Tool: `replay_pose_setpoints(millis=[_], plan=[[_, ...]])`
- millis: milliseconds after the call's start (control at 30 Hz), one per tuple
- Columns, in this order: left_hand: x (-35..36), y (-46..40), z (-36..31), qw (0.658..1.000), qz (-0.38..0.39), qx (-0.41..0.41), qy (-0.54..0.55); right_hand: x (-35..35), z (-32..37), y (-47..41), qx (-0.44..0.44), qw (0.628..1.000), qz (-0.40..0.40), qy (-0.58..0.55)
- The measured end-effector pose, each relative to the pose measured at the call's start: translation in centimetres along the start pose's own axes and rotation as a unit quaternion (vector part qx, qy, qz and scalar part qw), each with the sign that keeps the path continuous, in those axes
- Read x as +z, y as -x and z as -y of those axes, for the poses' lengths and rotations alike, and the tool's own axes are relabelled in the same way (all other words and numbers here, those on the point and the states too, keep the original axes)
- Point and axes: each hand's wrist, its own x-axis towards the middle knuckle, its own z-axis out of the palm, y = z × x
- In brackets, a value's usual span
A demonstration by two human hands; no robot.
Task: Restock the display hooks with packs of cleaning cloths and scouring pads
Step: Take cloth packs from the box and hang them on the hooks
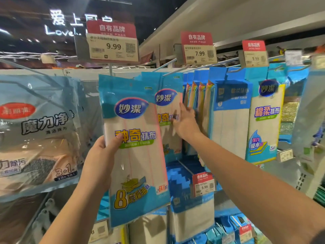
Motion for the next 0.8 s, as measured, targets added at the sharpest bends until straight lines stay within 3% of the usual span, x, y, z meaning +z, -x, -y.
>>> replay_pose_setpoints(millis=[167,267,567,800], plan=[[1.8,0.2,-0.1,0.999,0.037,-0.002,0.018,-7.6,4.2,3.5,-0.235,0.956,-0.158,-0.076],[3.2,0.4,-0.4,0.997,0.074,0.009,0.007,-11.3,6.2,4.6,-0.317,0.926,-0.196,-0.057],[7.2,2.1,-1.5,0.986,0.165,0.024,0.027,-15.3,7.1,3.2,-0.344,0.922,-0.174,0.035],[9.3,2.6,-2.4,0.982,0.180,0.015,0.048,-16.3,6.7,3.1,-0.344,0.919,-0.154,0.118]])
